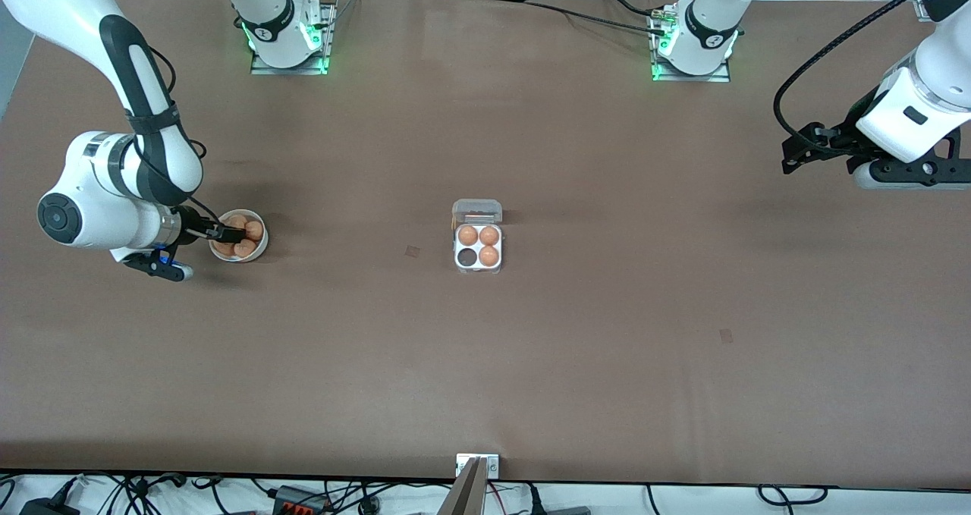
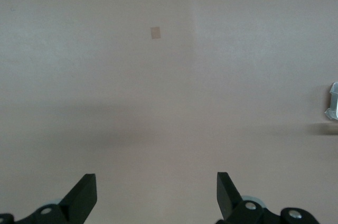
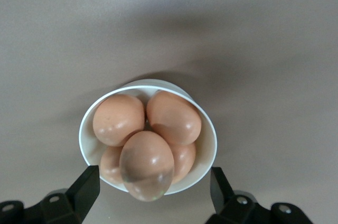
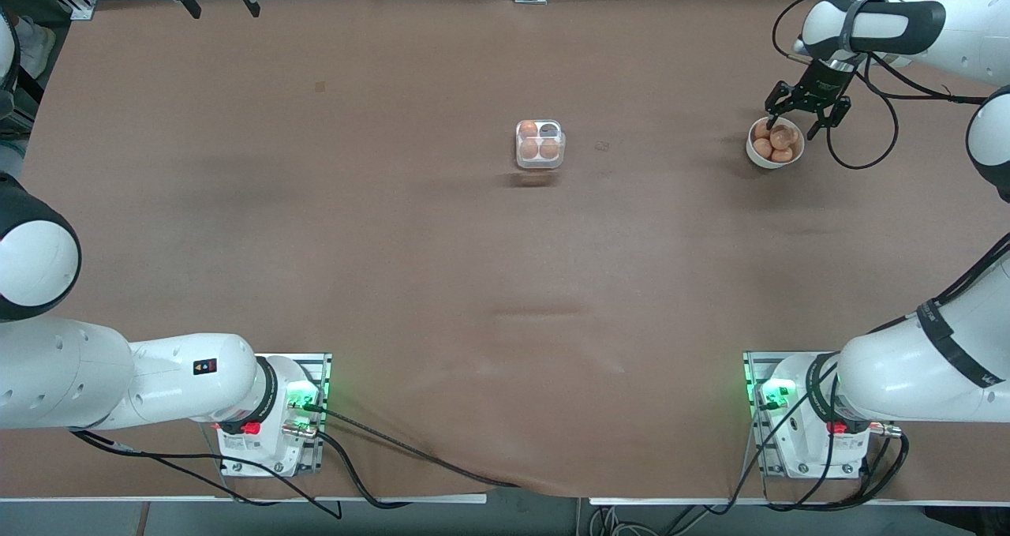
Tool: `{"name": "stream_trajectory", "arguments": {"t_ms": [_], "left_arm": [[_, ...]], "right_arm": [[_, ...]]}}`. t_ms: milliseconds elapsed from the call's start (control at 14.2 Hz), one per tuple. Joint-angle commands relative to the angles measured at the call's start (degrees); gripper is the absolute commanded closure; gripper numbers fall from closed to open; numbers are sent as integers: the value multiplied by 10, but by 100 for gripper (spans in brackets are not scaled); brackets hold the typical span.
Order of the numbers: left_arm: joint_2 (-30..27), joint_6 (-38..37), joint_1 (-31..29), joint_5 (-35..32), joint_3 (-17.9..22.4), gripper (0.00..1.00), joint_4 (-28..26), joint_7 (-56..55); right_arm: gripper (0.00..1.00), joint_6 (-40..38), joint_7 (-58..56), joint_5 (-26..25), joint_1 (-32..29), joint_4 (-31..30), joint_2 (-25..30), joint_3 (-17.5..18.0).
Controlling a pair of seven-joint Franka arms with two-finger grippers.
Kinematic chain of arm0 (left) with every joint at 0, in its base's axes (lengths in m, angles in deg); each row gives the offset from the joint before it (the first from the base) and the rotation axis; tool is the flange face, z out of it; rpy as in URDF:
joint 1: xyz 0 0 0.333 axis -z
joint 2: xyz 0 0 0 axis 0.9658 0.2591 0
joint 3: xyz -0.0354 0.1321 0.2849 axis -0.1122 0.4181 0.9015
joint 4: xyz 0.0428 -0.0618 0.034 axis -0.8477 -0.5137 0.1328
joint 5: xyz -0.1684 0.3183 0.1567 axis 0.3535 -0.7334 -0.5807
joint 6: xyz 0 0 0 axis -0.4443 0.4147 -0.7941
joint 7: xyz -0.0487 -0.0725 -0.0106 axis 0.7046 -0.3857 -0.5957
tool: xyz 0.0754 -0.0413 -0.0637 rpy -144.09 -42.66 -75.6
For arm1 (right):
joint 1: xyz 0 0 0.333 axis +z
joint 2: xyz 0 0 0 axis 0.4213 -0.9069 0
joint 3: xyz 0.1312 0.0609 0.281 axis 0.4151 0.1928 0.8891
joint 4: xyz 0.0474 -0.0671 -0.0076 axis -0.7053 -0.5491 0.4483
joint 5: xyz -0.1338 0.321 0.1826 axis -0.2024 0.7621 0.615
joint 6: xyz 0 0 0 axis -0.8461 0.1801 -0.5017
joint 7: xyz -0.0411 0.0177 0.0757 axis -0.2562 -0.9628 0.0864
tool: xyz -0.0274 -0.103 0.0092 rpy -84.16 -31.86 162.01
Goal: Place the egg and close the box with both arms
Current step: 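Lower the right gripper over the bowl and grasp one brown egg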
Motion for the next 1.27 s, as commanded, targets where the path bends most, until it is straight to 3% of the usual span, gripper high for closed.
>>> {"name": "stream_trajectory", "arguments": {"t_ms": [0, 424, 1200], "left_arm": [[9, -12, -3, -5, -3, 0, 19, 9], [9, -13, -3, -5, -3, 0, 19, 9], [9, -13, -4, -5, -3, 0, 19, 10]], "right_arm": [[12, 19, 9, 7, -10, -10, 5, 8], [20, 14, 9, 8, -10, -12, -5, 9], [59, 13, 2, 7, -8, -8, -8, 9]]}}
